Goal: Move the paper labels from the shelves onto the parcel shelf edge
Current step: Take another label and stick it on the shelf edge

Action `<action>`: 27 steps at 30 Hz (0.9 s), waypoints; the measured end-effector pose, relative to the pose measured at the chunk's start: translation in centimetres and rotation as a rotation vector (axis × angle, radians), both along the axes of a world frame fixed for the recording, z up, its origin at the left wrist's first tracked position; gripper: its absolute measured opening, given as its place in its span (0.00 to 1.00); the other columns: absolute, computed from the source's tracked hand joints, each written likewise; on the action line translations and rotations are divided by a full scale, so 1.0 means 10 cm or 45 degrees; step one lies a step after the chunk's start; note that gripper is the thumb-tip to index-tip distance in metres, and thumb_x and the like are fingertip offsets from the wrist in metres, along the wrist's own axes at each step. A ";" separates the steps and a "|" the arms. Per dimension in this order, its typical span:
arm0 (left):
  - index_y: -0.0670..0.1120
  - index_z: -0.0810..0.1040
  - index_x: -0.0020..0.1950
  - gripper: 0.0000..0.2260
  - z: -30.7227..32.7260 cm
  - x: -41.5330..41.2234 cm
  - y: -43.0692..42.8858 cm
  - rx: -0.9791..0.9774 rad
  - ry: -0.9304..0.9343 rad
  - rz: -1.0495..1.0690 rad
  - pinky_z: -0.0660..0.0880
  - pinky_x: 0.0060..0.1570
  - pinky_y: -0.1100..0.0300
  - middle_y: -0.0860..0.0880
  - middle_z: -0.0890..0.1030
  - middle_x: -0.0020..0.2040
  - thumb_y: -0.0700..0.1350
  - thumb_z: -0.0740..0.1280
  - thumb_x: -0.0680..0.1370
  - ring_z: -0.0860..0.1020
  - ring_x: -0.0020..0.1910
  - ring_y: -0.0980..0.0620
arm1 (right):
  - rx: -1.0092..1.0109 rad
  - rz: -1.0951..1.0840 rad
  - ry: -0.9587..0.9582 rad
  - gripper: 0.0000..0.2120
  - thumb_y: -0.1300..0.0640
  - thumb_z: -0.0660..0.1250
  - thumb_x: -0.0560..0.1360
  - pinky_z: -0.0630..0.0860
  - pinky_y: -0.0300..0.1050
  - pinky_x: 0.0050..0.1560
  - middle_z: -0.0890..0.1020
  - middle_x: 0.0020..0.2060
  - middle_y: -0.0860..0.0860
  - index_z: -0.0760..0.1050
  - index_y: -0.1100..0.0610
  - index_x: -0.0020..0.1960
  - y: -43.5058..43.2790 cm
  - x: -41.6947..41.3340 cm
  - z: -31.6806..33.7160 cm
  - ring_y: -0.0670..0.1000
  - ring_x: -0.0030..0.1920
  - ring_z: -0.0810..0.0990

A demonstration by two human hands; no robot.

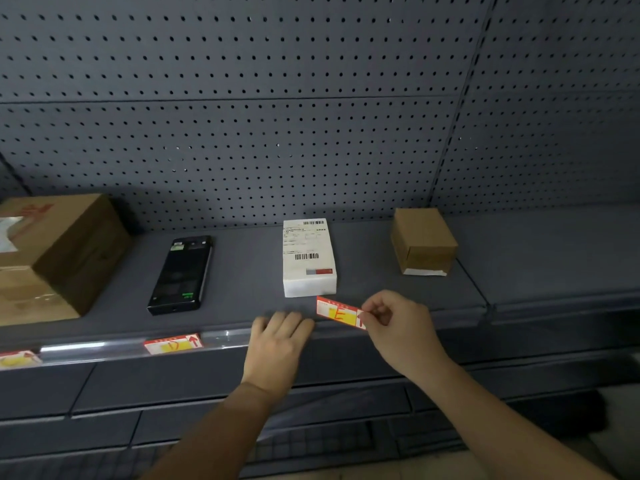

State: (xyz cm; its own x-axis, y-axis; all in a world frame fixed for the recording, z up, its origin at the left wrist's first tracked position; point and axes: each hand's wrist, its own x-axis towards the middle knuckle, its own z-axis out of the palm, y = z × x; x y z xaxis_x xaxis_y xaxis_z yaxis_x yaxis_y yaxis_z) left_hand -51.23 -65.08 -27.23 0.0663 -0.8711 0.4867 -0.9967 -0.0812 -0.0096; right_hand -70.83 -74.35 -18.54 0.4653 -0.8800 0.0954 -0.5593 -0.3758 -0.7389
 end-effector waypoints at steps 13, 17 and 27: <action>0.46 0.81 0.54 0.22 -0.11 0.08 0.01 -0.082 0.018 -0.138 0.76 0.48 0.49 0.47 0.80 0.49 0.35 0.77 0.60 0.72 0.48 0.45 | -0.020 0.013 -0.052 0.06 0.58 0.73 0.74 0.74 0.25 0.37 0.80 0.39 0.41 0.78 0.48 0.45 -0.03 0.09 -0.09 0.39 0.41 0.80; 0.47 0.80 0.50 0.21 -0.09 0.01 0.01 -0.090 0.143 -0.092 0.75 0.45 0.51 0.48 0.78 0.46 0.33 0.77 0.60 0.73 0.46 0.46 | -0.018 0.030 -0.050 0.07 0.58 0.72 0.74 0.74 0.25 0.38 0.80 0.38 0.41 0.77 0.47 0.44 -0.04 0.07 -0.13 0.38 0.41 0.80; 0.49 0.75 0.54 0.08 0.02 0.05 0.14 -0.110 0.456 -0.119 0.71 0.46 0.56 0.49 0.79 0.44 0.41 0.66 0.76 0.74 0.42 0.49 | -0.132 0.271 0.127 0.05 0.58 0.69 0.77 0.74 0.32 0.42 0.80 0.40 0.42 0.77 0.48 0.46 -0.16 0.21 -0.25 0.41 0.42 0.78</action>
State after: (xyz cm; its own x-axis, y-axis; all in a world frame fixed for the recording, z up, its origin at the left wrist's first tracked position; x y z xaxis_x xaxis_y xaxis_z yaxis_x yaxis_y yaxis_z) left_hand -50.72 -63.73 -27.02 0.1681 -0.8381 0.5190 -0.9386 0.0248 0.3440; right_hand -68.72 -75.93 -21.02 0.6505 -0.7493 0.1242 -0.5277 -0.5635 -0.6356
